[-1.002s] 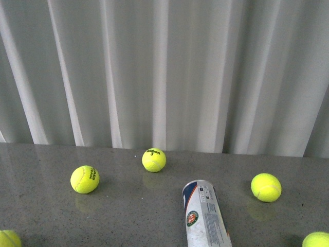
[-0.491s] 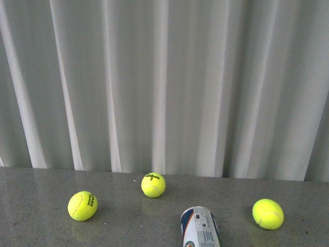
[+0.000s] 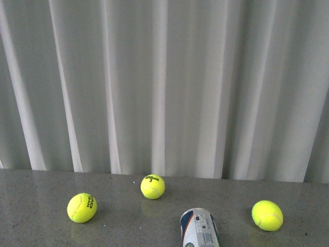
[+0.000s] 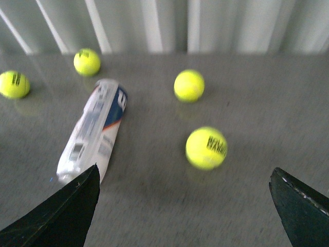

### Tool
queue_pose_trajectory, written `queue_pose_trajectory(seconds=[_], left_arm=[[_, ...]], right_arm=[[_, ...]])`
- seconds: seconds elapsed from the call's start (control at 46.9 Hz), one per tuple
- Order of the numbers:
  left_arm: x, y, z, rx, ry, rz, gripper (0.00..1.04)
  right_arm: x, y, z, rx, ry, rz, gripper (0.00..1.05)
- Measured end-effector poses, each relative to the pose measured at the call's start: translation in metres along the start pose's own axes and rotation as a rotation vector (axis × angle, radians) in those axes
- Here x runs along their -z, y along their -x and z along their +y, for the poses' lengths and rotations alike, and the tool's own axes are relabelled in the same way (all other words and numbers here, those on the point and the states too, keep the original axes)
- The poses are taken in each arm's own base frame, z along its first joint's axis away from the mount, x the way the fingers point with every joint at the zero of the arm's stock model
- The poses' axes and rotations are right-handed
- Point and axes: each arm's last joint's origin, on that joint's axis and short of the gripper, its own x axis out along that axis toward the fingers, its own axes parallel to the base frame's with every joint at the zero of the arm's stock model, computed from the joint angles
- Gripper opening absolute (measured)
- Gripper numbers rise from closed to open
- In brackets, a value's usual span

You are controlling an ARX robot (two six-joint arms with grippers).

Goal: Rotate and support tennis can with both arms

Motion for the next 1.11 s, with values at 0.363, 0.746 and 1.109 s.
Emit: queue_pose_trajectory(seconds=[0.363, 0.746, 1.109], left_arm=[[0.000, 0.000, 0.000, 0.000, 0.000, 0.000, 0.98], [0.000, 0.000, 0.000, -0.001, 0.000, 0.000, 0.98], [0.000, 0.000, 0.000, 0.000, 0.000, 0.000, 0.98]], right_arm=[[-0.083, -0.111, 0.018, -0.072, -0.062, 0.279, 0.98], [-0.065, -0.236, 0.080, -0.157, -0.120, 0.643, 0.98], [-0.027, -0.278, 0.098, -0.144, -0.086, 0.766, 0.98]])
